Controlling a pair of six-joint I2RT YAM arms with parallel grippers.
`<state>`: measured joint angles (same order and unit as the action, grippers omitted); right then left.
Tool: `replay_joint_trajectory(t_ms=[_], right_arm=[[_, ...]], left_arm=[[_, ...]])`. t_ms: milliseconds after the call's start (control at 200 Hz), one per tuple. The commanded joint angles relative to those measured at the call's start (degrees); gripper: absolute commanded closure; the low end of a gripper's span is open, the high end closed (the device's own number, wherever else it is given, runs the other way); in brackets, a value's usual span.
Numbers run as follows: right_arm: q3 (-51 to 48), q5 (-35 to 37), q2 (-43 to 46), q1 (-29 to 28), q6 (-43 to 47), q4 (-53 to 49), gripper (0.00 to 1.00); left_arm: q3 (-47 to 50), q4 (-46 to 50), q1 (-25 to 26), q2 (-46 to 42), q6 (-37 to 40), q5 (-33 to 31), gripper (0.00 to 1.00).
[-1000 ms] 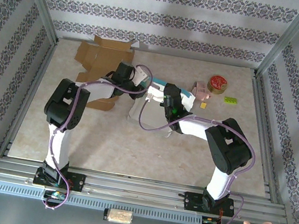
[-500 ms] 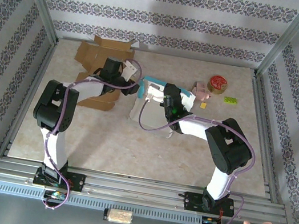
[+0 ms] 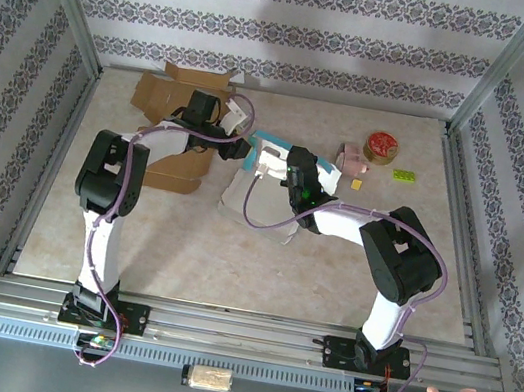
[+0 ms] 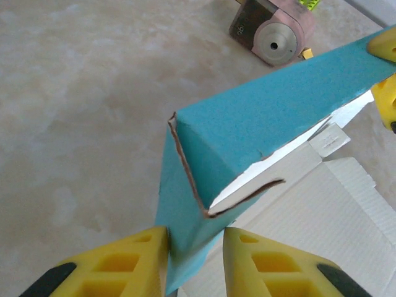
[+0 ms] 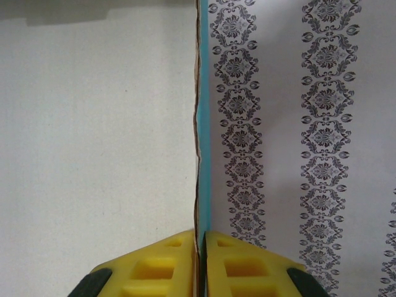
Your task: Fold the paper box
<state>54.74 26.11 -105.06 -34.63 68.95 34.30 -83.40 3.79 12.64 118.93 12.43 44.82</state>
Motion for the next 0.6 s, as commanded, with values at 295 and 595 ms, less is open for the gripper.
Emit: replay_joint_trajectory(t_ms=[295, 595], right_arm=[[0.85, -1.67, 0.29, -0.26, 0.03, -3.81, 0.87], [0.80, -1.88, 0.42, -0.25, -0.03, -3.95, 0.87]], left_arm=[[-2.89, 3.10, 1.36, 3.54, 0.01, -5.01, 0.77], [-4.06, 3.25, 2.35, 5.50, 0.94, -7.64, 0.89]])
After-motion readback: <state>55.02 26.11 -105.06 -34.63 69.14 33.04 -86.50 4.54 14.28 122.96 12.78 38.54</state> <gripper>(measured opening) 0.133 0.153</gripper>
